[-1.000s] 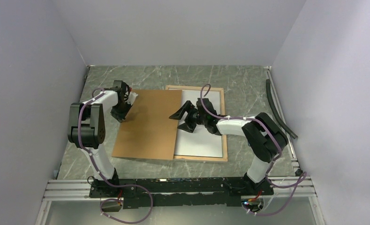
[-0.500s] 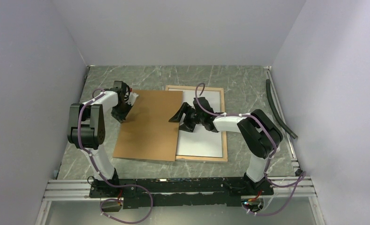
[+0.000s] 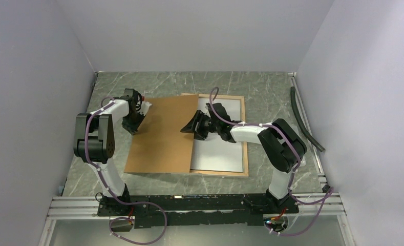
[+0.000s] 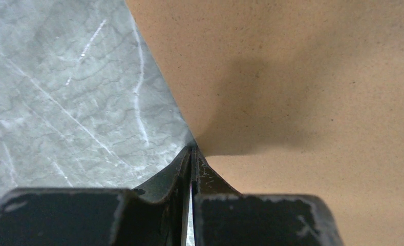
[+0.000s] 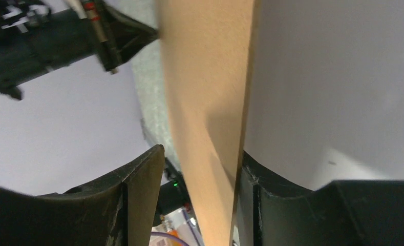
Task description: Put the photo into the frame
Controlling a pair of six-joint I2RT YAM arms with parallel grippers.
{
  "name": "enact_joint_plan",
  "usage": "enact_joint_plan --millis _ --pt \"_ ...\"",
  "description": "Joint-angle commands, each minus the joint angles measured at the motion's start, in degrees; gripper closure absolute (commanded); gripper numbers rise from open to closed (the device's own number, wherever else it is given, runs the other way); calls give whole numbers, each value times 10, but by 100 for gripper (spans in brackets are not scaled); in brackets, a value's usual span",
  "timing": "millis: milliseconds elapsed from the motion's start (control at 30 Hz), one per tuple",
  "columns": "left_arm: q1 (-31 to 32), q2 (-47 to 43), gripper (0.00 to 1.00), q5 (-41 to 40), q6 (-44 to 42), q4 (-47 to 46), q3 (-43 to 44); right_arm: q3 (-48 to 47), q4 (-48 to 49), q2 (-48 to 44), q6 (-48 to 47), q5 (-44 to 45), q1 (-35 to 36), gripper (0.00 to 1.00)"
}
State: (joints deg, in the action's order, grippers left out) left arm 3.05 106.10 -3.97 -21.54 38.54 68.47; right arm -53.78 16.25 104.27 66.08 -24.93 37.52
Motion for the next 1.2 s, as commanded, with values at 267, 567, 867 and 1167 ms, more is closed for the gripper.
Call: enact_joint_plan --millis 267,567,867,1167 --pt "1 -46 88 128 28 111 42 -91 -5 -55 -46 -7 33 95" --pt "-30 -193 57 222 1 230 212 -221 -185 -153 -91 76 28 100" --pt "-21 -510 18 406 -259 286 127 -281 -225 -193 85 118 -15 100" --pt "-21 -681 11 473 -445 201 28 -262 -210 -227 199 152 4 100"
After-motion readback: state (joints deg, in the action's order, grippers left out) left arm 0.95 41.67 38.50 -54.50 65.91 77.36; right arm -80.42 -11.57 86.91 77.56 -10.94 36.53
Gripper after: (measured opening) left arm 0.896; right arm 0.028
